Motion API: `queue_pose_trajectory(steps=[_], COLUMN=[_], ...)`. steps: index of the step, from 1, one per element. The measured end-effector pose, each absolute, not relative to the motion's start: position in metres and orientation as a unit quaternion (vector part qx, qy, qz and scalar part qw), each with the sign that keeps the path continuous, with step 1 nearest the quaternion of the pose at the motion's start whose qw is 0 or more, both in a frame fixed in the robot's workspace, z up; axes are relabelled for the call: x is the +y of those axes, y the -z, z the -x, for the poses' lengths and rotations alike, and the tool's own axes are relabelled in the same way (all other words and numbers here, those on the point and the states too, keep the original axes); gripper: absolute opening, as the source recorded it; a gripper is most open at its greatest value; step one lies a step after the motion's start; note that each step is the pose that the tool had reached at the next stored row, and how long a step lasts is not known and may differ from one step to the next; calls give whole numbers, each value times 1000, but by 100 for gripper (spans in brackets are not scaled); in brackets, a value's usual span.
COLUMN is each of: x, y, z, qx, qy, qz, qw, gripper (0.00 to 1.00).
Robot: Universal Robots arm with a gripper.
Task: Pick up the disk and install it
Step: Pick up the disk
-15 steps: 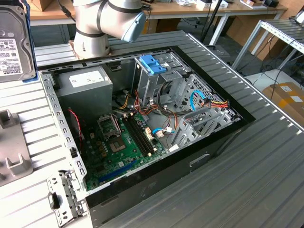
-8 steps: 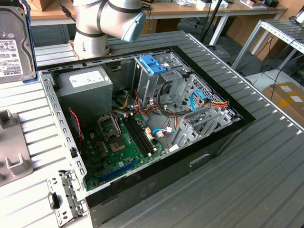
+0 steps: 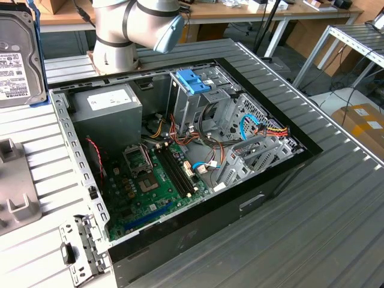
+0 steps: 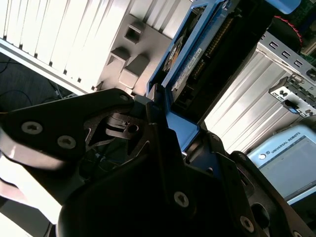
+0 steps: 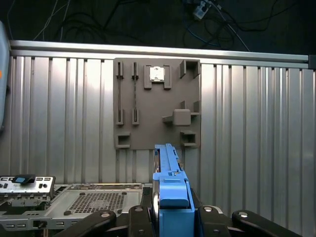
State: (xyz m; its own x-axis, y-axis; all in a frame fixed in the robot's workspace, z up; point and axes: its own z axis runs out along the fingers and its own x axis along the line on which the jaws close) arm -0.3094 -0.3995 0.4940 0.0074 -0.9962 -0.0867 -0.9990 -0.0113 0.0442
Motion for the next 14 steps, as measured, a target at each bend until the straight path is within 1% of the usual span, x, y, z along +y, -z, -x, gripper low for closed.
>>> queue_pose_trajectory(steps=[14], x=[-403], y=[-492], z=[308], qx=[703], qy=[-46], qz=[710], qw=[15], gripper=[37])
